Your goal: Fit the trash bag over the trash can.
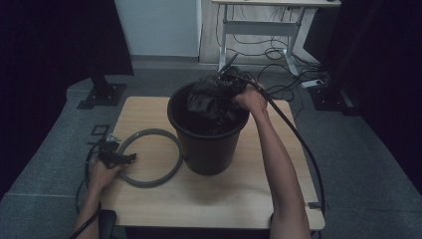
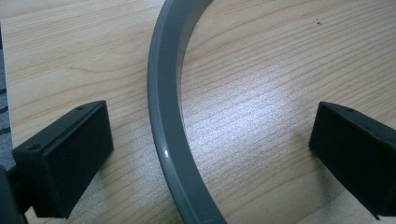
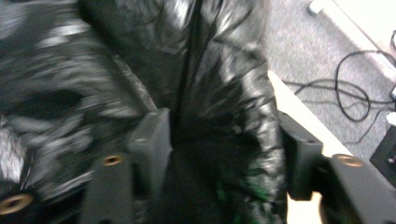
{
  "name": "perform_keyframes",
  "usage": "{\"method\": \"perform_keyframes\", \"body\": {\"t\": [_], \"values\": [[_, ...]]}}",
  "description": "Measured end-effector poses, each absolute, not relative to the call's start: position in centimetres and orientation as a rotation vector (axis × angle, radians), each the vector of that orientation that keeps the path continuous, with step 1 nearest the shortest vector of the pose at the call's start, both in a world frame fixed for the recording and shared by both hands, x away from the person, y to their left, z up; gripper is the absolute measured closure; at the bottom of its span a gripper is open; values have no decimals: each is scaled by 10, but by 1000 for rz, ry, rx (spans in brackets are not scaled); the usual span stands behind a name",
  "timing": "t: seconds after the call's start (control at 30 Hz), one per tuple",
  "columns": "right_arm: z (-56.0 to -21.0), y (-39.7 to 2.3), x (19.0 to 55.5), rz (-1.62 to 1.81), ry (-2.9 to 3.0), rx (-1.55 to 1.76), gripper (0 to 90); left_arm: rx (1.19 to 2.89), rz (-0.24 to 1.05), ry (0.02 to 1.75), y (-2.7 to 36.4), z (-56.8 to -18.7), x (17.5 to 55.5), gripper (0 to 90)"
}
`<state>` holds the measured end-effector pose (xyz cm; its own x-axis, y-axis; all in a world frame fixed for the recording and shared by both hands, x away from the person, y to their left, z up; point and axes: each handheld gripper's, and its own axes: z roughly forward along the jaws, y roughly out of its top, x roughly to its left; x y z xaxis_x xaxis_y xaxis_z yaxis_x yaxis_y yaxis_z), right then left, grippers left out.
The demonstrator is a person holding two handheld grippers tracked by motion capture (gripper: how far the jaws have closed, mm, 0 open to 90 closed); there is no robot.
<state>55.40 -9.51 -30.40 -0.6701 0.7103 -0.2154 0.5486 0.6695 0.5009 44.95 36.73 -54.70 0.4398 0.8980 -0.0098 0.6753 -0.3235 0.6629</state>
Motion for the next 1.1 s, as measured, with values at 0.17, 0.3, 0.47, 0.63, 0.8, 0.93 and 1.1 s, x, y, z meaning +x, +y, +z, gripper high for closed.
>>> {"method": "perform_keyframes", "body": {"t": [0.17, 0.3, 0.47, 0.63, 0.8, 0.93, 1.1], "values": [[-299, -97, 552, 587, 2487, 991, 353, 2100, 488, 1315, 367, -547, 450, 0], [-269, -102, 548, 767, 2397, 984, 283, 2101, 487, 1315, 367, -547, 450, 0], [-262, -91, 553, 804, 2419, 926, 356, 2102, 487, 1315, 367, -547, 450, 0], [-273, -80, 561, 768, 2472, 898, 465, 2101, 487, 1315, 367, -547, 450, 0], [-284, -81, 565, 648, 2464, 904, 611, 2102, 487, 1313, 367, -547, 450, 0], [-284, -95, 560, 634, 2469, 943, 666, 2104, 486, 1311, 367, -547, 450, 0], [-286, -118, 545, 657, 2472, 1005, 670, 2104, 486, 1311, 367, -547, 450, 0]]}}
